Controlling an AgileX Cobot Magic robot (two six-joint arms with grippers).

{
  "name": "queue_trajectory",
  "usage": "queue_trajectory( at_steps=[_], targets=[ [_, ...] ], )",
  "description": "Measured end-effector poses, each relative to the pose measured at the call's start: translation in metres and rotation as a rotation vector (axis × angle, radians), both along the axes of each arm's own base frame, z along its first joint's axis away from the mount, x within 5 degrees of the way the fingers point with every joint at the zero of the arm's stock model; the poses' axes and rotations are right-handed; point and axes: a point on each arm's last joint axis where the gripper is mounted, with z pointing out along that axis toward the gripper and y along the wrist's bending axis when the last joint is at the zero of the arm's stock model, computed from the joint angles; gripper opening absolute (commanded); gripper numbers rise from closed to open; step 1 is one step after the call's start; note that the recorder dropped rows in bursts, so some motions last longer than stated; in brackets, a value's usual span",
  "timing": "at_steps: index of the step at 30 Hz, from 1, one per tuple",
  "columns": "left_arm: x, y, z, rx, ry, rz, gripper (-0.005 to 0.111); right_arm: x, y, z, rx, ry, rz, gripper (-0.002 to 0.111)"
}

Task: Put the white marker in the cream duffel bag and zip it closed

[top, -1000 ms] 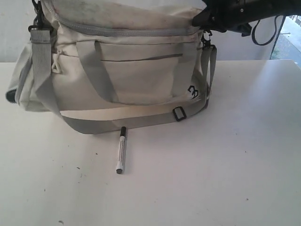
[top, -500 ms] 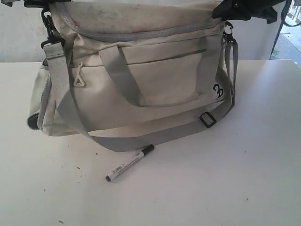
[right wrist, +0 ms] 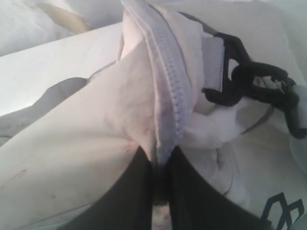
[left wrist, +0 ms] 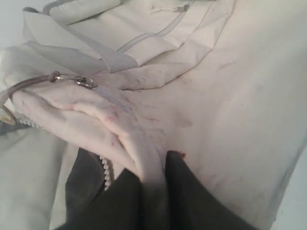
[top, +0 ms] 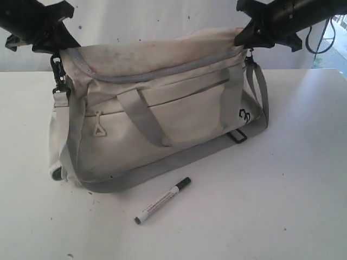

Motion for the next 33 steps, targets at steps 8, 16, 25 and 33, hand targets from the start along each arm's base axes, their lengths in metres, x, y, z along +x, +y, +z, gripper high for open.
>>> queue_trajectory(
  at_steps=[8,16,25,33],
  targets=[
    [-0.007,0.003,-0.054,0.013,0.092,0.058,0.000,0.011,0.015,-0.042,-0.045,0.064,0.057,0.025],
    [-0.016,0.013,-0.091,0.070,0.110,0.072,0.022,0.018,0.019,-0.073,-0.096,0.110,0.072,0.053],
    [-0.017,0.019,-0.097,0.122,0.075,0.056,0.075,0.017,0.018,-0.070,-0.116,0.104,0.077,0.053],
    [-0.012,0.032,-0.093,0.102,0.100,0.181,0.081,0.012,0.017,-0.053,-0.116,0.068,0.077,0.053]
  ],
)
